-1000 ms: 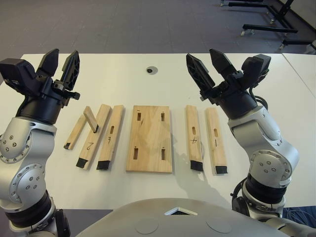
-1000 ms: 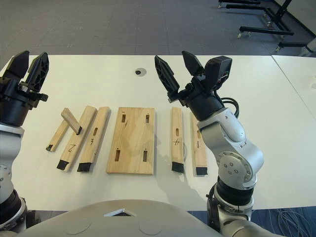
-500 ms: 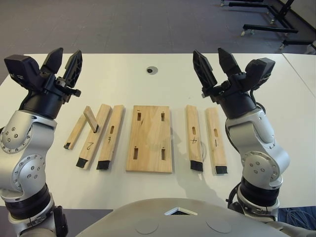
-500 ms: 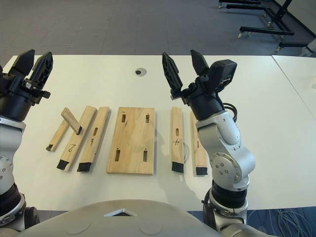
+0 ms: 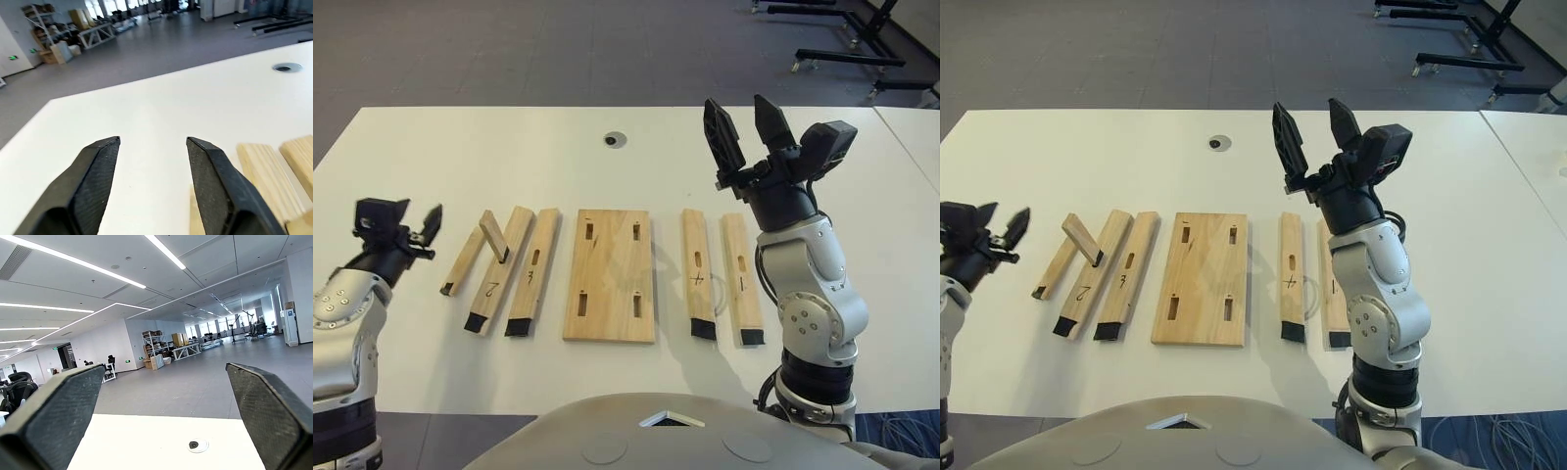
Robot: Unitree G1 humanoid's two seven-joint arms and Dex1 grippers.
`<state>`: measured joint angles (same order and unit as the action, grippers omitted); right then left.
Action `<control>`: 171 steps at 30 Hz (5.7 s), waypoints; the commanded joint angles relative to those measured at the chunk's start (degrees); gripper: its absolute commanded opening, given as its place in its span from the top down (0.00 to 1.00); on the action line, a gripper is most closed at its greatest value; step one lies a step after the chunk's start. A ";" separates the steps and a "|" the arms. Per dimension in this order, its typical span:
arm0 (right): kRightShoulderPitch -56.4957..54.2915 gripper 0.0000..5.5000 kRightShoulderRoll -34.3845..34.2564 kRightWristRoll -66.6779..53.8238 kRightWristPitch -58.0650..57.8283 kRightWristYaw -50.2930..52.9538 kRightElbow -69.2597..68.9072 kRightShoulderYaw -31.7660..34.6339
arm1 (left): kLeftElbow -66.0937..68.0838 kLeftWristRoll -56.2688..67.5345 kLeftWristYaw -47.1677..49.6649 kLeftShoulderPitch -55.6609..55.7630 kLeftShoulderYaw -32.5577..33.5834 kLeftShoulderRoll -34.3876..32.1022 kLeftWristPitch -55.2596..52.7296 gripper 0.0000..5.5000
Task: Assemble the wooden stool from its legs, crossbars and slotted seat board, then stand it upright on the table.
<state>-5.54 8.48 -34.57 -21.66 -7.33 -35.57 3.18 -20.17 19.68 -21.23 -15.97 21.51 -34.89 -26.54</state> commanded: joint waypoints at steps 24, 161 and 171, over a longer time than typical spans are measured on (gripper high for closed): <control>3.89 0.18 -0.66 2.82 -0.34 0.69 -1.23 -1.72 | -16.18 2.02 -6.33 -13.79 -4.49 -2.10 -17.05 0.37; -21.93 0.63 9.24 -1.34 10.63 -58.65 41.30 -3.68 | -4.27 28.61 -17.69 11.61 -14.10 9.02 -7.95 0.14; -20.81 0.63 9.37 0.46 12.83 -61.29 46.93 -3.27 | -3.24 27.47 -19.30 12.16 -14.30 8.84 -7.13 0.14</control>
<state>-26.50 17.16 -35.98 -9.11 -68.60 10.16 0.01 -23.94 48.15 -40.29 -4.34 7.54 -25.45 -33.94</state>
